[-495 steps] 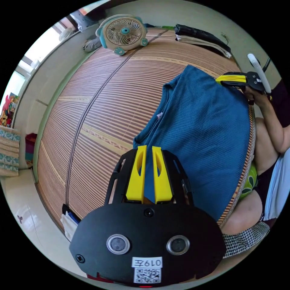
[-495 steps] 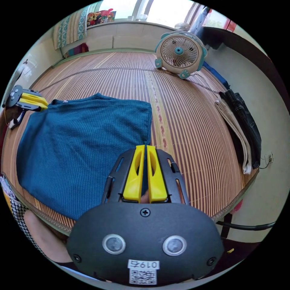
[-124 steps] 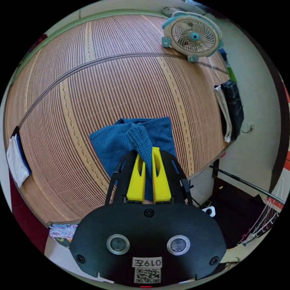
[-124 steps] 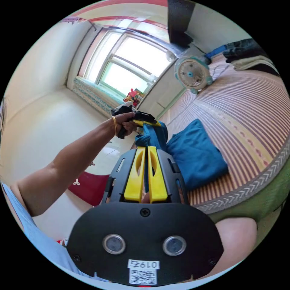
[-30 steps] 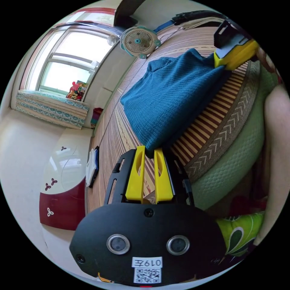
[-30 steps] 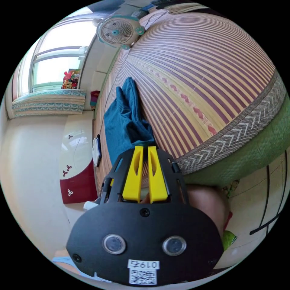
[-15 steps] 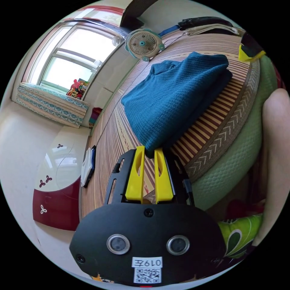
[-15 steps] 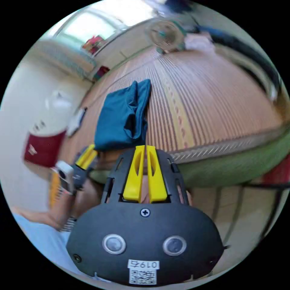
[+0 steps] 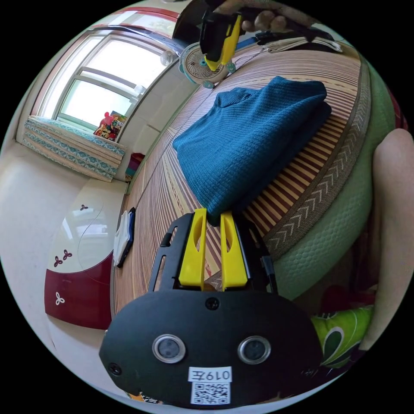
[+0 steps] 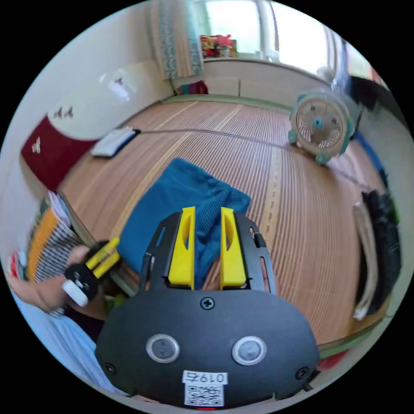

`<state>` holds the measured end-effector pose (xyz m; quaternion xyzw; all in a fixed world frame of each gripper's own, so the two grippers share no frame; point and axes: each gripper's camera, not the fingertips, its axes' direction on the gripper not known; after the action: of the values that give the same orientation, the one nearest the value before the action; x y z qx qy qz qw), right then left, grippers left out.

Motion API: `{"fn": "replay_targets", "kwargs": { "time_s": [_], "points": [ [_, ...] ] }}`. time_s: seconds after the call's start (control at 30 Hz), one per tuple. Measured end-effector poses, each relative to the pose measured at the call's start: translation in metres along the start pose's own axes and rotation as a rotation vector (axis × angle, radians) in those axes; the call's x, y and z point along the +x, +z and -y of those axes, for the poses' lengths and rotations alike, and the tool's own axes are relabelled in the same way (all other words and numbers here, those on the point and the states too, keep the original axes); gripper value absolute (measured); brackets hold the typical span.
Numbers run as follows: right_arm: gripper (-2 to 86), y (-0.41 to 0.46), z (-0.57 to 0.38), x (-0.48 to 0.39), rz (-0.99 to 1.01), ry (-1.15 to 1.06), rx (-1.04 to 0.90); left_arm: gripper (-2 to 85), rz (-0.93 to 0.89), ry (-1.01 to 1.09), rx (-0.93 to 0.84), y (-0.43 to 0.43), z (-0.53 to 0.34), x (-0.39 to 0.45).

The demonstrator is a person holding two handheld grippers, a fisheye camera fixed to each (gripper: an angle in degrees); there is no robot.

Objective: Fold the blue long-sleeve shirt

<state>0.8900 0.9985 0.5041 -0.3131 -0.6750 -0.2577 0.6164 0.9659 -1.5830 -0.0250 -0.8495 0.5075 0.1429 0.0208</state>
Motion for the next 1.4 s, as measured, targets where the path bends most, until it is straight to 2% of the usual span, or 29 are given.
{"fn": "replay_targets", "kwargs": {
  "time_s": [0.1,0.37,0.43,0.5,0.67,0.83,1.07,1.23,1.4],
  "points": [
    [7.9,0.029,0.028,0.043,0.071,0.167,-0.023,1.0,0.005,-0.003,0.005,0.003,-0.002,-0.003],
    [8.1,0.085,0.057,0.096,0.291,0.387,-0.126,1.0,0.007,-0.007,0.013,0.011,-0.005,-0.013],
    [6.9,0.093,0.061,0.101,0.329,0.401,-0.157,1.0,0.007,-0.011,0.015,0.012,-0.006,-0.015],
    [0.9,0.093,0.066,0.109,0.310,0.434,-0.151,1.0,0.013,-0.008,0.019,0.013,-0.006,-0.017],
    [-0.6,0.077,0.083,0.122,0.333,0.409,-0.084,1.1,0.013,-0.005,0.030,0.016,-0.007,-0.021],
    [-0.4,0.093,0.094,0.126,0.255,0.358,-0.182,1.1,0.047,0.017,0.029,0.018,-0.006,-0.019],
    [6.2,0.075,0.078,0.150,0.398,0.411,-0.106,1.1,0.036,0.020,0.022,0.021,-0.004,-0.026],
    [6.2,0.036,0.052,0.159,0.483,0.389,-0.062,1.1,0.037,0.020,0.022,0.021,-0.001,-0.028],
    [9.5,0.014,0.024,0.123,0.639,0.246,-0.178,1.1,0.050,0.016,0.016,0.021,0.002,-0.027]
  ]
}}
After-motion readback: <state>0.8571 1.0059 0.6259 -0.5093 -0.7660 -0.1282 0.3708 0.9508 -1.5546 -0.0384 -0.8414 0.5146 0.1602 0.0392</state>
